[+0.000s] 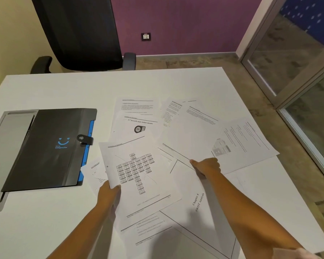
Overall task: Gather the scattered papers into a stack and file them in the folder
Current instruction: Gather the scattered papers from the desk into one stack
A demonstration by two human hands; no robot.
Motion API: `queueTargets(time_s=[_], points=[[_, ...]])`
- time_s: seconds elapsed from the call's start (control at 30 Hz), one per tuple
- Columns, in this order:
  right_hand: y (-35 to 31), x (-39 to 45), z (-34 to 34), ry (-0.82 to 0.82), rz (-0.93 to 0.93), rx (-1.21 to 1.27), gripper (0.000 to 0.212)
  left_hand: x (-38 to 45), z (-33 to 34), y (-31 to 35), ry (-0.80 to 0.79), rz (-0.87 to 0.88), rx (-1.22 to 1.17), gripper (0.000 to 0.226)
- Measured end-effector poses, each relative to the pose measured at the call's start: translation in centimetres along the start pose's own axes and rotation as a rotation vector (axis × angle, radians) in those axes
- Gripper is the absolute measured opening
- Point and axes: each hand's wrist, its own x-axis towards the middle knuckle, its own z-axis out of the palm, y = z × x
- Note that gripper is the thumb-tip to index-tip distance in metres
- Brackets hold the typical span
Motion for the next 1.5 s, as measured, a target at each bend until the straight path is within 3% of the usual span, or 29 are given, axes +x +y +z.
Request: queueTargets(time_s=[0.17,0.27,0.37,0.5,0.67,0.83,1.03,1.27,1.37,1.5], points=[[-1.0,-0.1,0.0,-0.068,0.005,-0.233,0.083,0.0,0.0,-0.1,0.002,-0.004,-0.013,0.040],[-1.2,-0.2,-0.1,-0.063,-0.026,-0.202,0.057,0.0,-0.1,-0.1,-0.006,-0.009,-0.024,0.041],[-0.7,0.3,-0.2,0.004,-0.100,0.075,0.028,-0.1,-0.1,0.1,-0.022,-0.018,-0.033,0.040],[0.5,-0.8,-1.4,0.027,-0.089,0.637,0.036,-0.2,-0.2,0.3,-0.030,-0.028,-0.075,0.040],[2.3,-2.1,-1.3,-0.116,-0.079,0.862,0.036,-0.6,-0.3,0.5,-0.072,-0.017,-0.096,0.037],[3.1,-4.2,0.2,-0.232,-0.192,0.626,0.043,-1.5,0.4,0.9,-0.105,0.014,-0.105,0.033],[4.6,-7.2,3.6,-0.278,-0.434,0.242,0.046,-1.2,1.6,1.7,-0.111,-0.106,-0.231,0.059],[4.9,-8.7,4.6,-0.199,-0.522,0.121,0.030,-1.8,2.2,1.9,-0.063,-0.196,-0.375,0.061],[5.0,-8.6,4.4,-0.145,-0.614,0.016,0.025,-2.0,2.0,2.0,-0.047,-0.076,-0.165,0.053],[5.0,-8.1,3.9,-0.082,-0.699,-0.059,0.024,-2.5,1.5,2.0,-0.112,0.075,-0.056,0.039]])
